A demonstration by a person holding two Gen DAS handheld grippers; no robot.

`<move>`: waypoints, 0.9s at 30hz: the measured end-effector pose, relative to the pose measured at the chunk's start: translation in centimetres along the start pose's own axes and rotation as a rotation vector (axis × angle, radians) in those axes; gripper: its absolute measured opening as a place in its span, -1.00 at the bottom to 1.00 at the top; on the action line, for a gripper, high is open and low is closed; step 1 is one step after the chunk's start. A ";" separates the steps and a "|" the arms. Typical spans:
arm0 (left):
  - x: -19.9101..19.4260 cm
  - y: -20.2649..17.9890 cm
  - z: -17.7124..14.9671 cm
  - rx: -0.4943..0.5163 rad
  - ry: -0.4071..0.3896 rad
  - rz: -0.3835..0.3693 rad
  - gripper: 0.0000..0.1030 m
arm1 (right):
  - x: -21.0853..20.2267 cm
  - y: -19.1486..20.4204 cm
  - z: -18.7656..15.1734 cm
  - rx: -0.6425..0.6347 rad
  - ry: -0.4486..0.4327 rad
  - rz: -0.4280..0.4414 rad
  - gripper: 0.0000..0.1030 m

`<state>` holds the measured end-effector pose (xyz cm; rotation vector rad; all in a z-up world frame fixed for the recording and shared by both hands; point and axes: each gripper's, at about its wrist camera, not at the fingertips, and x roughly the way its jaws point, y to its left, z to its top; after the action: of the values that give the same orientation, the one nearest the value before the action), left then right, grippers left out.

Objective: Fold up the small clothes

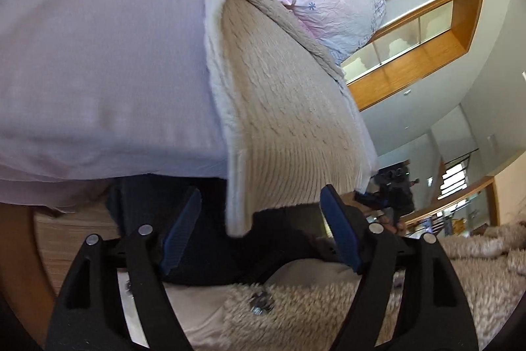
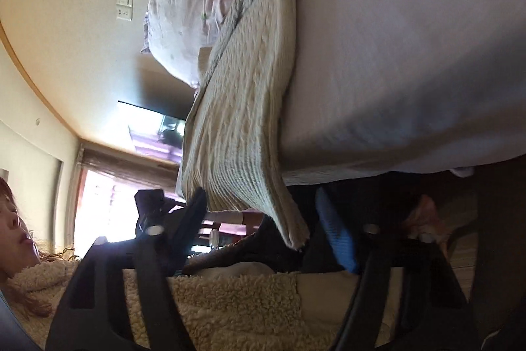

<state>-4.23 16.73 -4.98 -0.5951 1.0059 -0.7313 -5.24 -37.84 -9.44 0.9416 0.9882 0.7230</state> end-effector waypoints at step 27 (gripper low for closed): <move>7.7 1.2 31.9 -0.092 -0.311 0.176 -0.12 | 7.6 7.0 31.8 -0.106 -0.389 -0.481 -0.26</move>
<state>27.42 15.06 3.40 -0.6682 0.7938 -0.4226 26.30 -38.52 1.70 0.6788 0.7768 0.1743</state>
